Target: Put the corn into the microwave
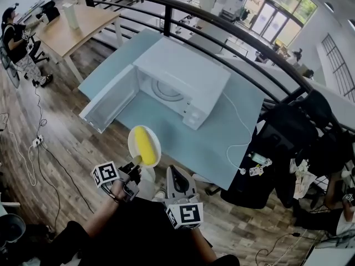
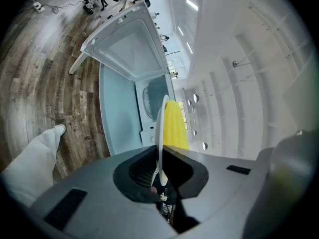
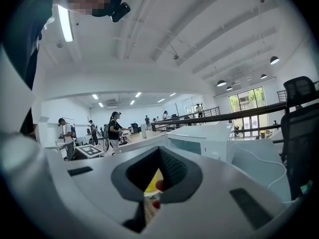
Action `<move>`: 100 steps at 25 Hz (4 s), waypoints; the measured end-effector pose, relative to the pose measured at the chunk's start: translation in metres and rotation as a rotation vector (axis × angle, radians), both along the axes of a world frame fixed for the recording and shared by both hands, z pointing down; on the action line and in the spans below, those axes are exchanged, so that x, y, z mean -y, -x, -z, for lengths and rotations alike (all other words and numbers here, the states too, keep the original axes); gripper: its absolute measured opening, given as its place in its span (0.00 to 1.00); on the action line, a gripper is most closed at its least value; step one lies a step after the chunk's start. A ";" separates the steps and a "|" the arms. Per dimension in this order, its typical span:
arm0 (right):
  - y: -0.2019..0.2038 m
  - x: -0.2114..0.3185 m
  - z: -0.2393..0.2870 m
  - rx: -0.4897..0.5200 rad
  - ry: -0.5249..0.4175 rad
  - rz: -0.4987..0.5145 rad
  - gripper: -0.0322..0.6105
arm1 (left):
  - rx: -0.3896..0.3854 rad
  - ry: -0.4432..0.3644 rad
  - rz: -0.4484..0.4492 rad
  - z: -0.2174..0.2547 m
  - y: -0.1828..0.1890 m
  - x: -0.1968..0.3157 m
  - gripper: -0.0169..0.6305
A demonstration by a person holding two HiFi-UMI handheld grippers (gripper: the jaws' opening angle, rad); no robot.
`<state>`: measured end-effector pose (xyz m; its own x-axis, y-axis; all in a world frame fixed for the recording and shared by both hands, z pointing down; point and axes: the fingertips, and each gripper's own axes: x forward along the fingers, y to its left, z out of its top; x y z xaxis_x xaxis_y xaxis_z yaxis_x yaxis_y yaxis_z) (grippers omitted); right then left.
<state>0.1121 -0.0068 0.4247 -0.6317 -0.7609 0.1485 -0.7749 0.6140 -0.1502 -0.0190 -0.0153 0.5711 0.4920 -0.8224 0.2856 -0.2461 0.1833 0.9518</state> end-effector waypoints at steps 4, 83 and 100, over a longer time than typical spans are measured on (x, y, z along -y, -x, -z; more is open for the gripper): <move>0.005 0.024 0.000 -0.010 0.004 -0.007 0.06 | -0.004 0.007 -0.013 -0.004 0.002 0.026 0.06; 0.119 0.197 -0.031 -0.063 0.134 -0.129 0.06 | -0.067 0.123 -0.056 -0.132 0.023 0.315 0.07; 0.111 0.200 -0.035 -0.092 0.141 -0.131 0.06 | -0.074 0.159 -0.021 -0.152 0.015 0.340 0.07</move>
<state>0.0015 -0.2071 0.4598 -0.5078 -0.8033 0.3113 -0.8610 0.4851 -0.1526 -0.0345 -0.3549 0.7231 0.5328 -0.7593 0.3737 -0.1817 0.3286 0.9268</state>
